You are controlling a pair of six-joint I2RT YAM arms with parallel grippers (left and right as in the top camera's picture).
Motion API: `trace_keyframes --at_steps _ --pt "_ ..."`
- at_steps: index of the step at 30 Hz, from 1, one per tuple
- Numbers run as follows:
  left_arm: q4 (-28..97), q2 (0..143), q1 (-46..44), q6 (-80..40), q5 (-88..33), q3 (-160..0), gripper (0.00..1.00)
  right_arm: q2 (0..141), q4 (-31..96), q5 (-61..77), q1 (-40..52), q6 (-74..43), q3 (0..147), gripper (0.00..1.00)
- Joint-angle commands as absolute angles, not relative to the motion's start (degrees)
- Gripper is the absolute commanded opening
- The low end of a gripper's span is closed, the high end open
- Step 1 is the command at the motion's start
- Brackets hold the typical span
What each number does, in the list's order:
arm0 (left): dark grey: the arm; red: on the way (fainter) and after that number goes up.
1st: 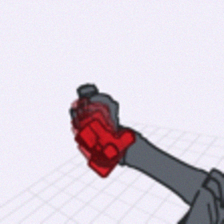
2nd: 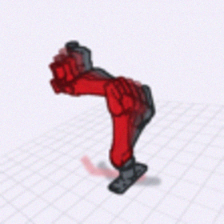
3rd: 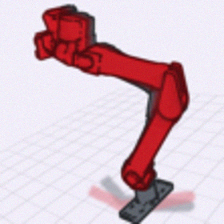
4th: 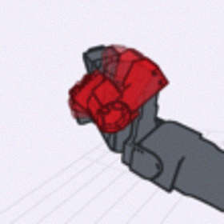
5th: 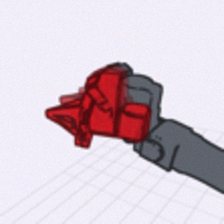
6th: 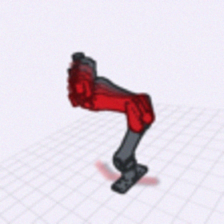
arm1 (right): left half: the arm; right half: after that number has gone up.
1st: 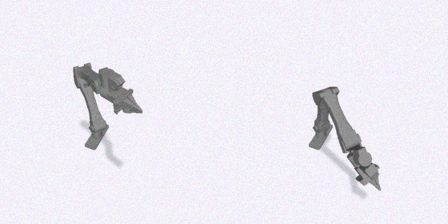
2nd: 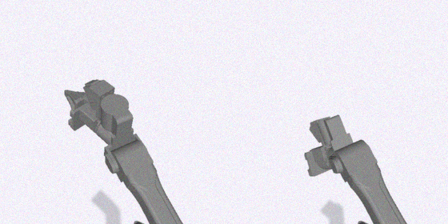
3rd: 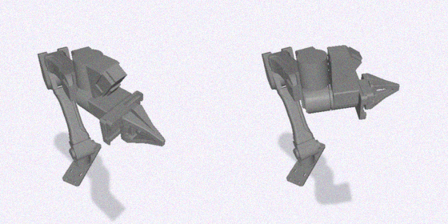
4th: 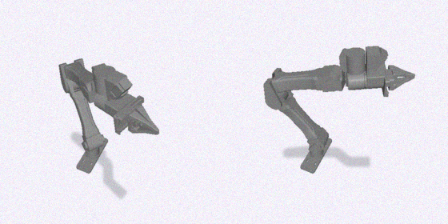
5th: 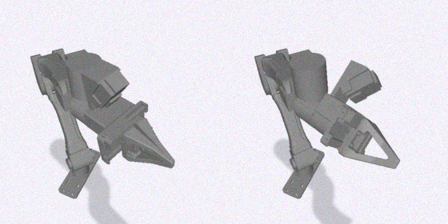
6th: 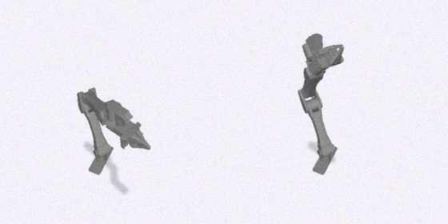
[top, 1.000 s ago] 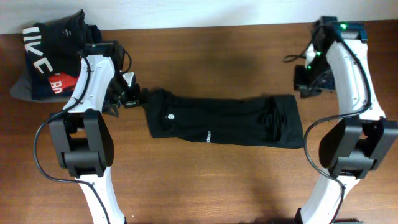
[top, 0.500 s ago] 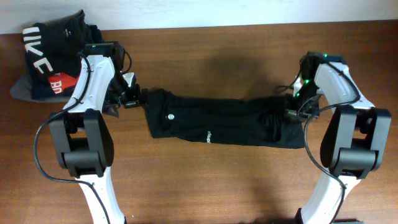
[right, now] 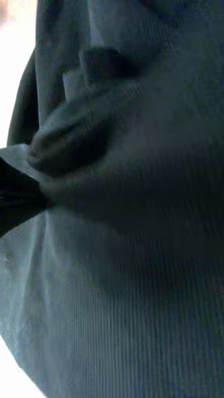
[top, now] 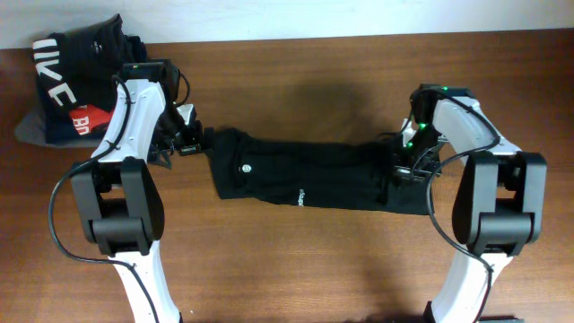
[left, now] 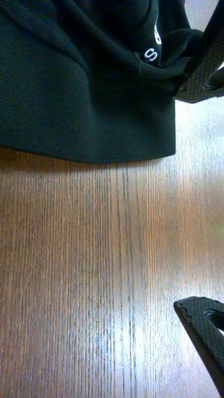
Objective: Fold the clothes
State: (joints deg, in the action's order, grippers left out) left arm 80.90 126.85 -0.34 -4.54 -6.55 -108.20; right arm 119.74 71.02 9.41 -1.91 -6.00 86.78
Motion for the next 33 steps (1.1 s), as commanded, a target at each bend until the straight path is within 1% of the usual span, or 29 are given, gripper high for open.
trace_keyframes --at_steps 1,7,12,13,14,15,16,17,18,19,22,27,33 --pt "80.77 125.67 -0.10 -4.29 -6.17 -107.90 0.99 119.61 70.39 10.17 -0.32 -6.02 87.31 0.04" --pt "80.84 125.67 -0.10 -4.29 -6.17 -107.90 0.99 119.61 70.98 9.89 -0.49 -6.00 89.06 0.04" --pt "80.82 125.67 -0.10 -4.27 -6.17 -107.90 0.99 119.28 77.54 9.93 -3.31 -5.30 97.97 0.04" --pt "80.82 125.67 -0.10 -4.29 -6.15 -107.90 0.99 119.26 79.22 9.91 -4.36 -4.36 100.57 0.08" --pt "80.82 125.67 -0.10 -4.29 -6.17 -107.90 0.99 119.28 80.64 9.93 -5.45 -3.11 102.80 0.18" --pt "80.79 125.67 -0.10 -4.29 -6.15 -107.90 0.99 119.28 81.71 9.91 -6.70 -2.02 104.71 0.34" --pt "80.79 125.67 -0.10 -4.29 -6.15 -107.90 0.99 119.28 82.41 9.91 -8.29 -0.99 106.37 0.56" --pt "80.79 125.67 -0.10 -4.29 -6.17 -107.90 0.99 119.28 82.87 9.91 -9.54 -0.45 107.35 0.75" --pt "80.77 125.67 -0.10 -4.29 -6.15 -107.90 0.99 119.28 83.22 9.93 -11.44 0.25 108.22 0.85" --pt "80.77 125.67 -0.10 -4.29 -6.15 -107.90 0.99 119.28 83.15 10.07 -13.13 0.73 108.29 0.93" --pt "80.58 125.67 -0.10 -4.29 -6.17 -107.90 0.99 119.39 82.83 13.82 -18.09 5.06 107.20 0.99" --pt "79.90 125.67 -0.10 -4.29 -6.61 -107.90 0.99 119.42 78.61 28.51 -25.08 13.47 100.47 0.99" --pt "79.92 125.67 -0.10 -4.32 -6.61 -107.90 0.99 119.42 73.58 41.06 -29.63 20.27 92.42 1.00"
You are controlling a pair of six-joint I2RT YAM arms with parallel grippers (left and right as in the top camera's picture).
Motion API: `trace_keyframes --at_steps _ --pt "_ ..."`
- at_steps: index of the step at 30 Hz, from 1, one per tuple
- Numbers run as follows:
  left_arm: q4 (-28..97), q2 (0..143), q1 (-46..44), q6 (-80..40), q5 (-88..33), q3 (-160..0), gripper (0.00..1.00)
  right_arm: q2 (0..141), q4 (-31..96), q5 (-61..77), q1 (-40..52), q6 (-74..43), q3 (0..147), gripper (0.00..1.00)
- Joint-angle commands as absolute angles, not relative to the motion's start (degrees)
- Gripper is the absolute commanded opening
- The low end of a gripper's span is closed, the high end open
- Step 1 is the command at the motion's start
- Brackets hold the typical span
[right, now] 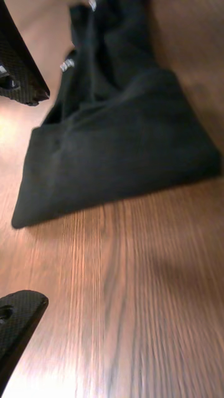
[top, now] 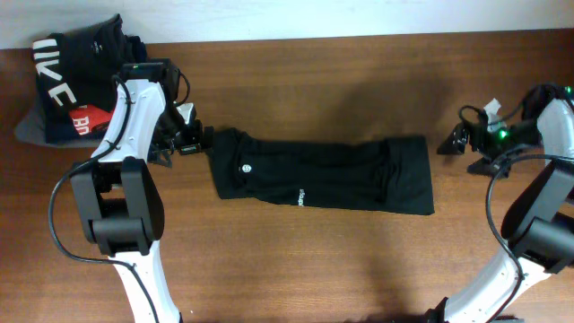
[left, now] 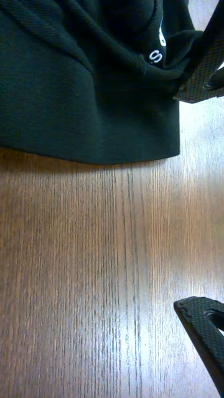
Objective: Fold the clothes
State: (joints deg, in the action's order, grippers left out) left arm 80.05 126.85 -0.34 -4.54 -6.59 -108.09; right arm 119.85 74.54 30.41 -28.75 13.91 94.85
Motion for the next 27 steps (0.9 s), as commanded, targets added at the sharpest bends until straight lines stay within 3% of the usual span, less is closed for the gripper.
trace_keyframes --at_steps 1,22,27 --pt "79.92 125.67 -0.10 -4.29 -6.61 -107.90 0.99 119.42 73.17 42.22 -29.78 21.17 91.64 1.00" --pt "79.66 125.67 -0.10 -4.29 -6.61 -107.90 0.99 119.46 53.34 47.81 -26.61 21.78 72.75 0.93" --pt "79.70 125.67 -0.10 -4.29 -6.61 -107.90 0.99 119.48 52.14 47.79 -24.36 20.78 71.66 0.76"
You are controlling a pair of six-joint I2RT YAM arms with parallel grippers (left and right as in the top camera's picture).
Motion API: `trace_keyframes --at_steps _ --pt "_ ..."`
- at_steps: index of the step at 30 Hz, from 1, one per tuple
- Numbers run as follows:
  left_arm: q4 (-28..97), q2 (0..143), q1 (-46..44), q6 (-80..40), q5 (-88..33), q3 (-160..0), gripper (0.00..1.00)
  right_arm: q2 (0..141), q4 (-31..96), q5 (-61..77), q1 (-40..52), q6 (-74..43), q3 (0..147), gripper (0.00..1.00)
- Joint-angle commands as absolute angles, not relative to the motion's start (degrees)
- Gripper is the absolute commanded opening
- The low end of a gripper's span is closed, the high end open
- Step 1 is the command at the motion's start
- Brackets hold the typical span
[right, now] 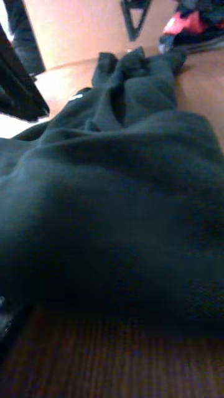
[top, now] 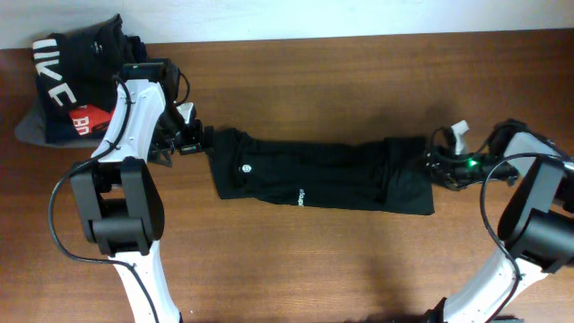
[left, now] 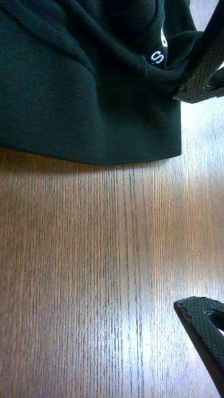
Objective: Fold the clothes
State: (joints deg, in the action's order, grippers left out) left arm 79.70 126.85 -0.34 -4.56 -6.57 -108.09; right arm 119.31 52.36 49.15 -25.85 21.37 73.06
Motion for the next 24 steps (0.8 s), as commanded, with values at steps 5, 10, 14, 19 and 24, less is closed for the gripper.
trace_keyframes --at_steps 5,10,14,19,24 --pt "79.70 125.67 -0.10 -4.29 -6.59 -107.90 0.99 119.48 51.22 47.40 -24.18 18.55 71.68 0.40" --pt "79.72 125.67 -0.10 -4.27 -6.59 -107.90 0.99 119.46 50.06 47.03 -25.04 16.71 71.90 0.24" --pt "79.72 125.67 -0.10 -4.29 -6.59 -107.90 0.99 119.46 51.33 45.52 -26.89 14.85 74.50 0.11" --pt "79.72 125.67 -0.10 -4.27 -6.57 -107.90 0.99 119.46 57.54 37.08 -29.08 12.10 82.13 0.04" --pt "79.55 125.67 -0.10 -4.29 -6.59 -107.90 0.99 119.39 66.57 24.77 -28.84 11.68 91.83 0.04"
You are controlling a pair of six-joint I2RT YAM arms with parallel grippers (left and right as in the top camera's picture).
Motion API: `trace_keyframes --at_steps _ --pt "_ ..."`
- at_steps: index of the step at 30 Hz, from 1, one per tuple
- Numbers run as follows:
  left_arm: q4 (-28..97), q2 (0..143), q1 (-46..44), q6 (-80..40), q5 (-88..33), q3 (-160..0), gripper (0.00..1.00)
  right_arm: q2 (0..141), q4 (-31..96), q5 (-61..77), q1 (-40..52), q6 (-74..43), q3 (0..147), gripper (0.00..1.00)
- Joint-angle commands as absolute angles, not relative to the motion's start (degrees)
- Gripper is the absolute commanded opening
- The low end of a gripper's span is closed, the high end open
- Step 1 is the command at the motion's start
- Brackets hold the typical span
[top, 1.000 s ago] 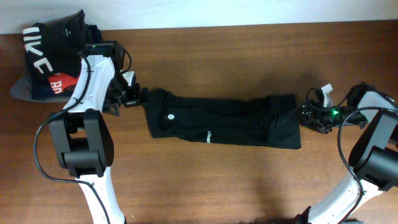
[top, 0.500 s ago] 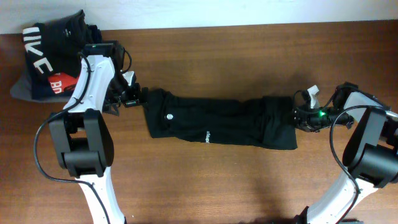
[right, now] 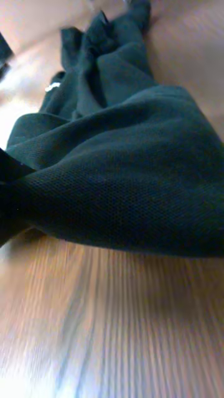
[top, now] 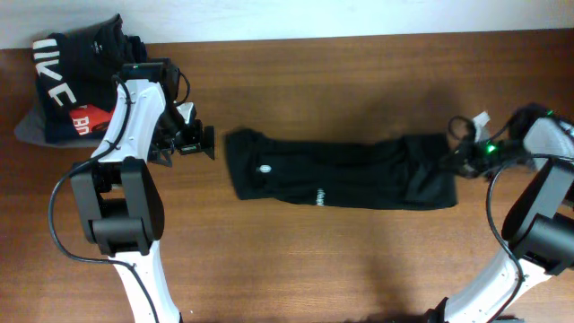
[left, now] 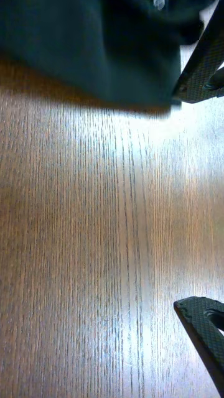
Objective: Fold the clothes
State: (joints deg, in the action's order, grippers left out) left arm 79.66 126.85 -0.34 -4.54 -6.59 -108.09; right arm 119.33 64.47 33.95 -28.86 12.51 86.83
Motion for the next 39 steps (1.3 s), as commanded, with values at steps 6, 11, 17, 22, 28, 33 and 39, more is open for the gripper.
trace_keyframes --at_steps 6,11,17,22,28,33,39 --pt "79.48 125.67 -0.10 -4.29 -6.59 -107.87 0.99 118.80 72.29 17.54 -25.26 10.96 98.06 0.04" --pt "79.50 125.67 -0.10 -4.32 -6.61 -107.87 0.99 118.63 73.36 8.14 -18.79 7.35 97.89 0.04" --pt "79.70 125.67 -0.10 -4.29 -6.61 -107.87 0.99 118.63 74.11 -3.38 -10.37 2.13 97.89 0.04" --pt "79.70 125.67 -0.10 -4.29 -6.61 -107.87 0.99 118.63 74.67 -6.74 -4.49 0.86 97.89 0.04" --pt "79.72 125.67 -0.10 -4.29 -6.61 -107.87 0.99 118.63 74.83 -7.35 1.26 -2.07 97.89 0.04" --pt "79.72 125.67 -0.10 -4.29 -6.61 -107.87 0.99 118.63 75.72 -7.05 4.54 -3.57 97.89 0.04" --pt "79.70 125.67 -0.10 -4.32 -6.61 -107.87 0.99 118.63 77.67 -6.42 8.45 -5.02 97.78 0.08"
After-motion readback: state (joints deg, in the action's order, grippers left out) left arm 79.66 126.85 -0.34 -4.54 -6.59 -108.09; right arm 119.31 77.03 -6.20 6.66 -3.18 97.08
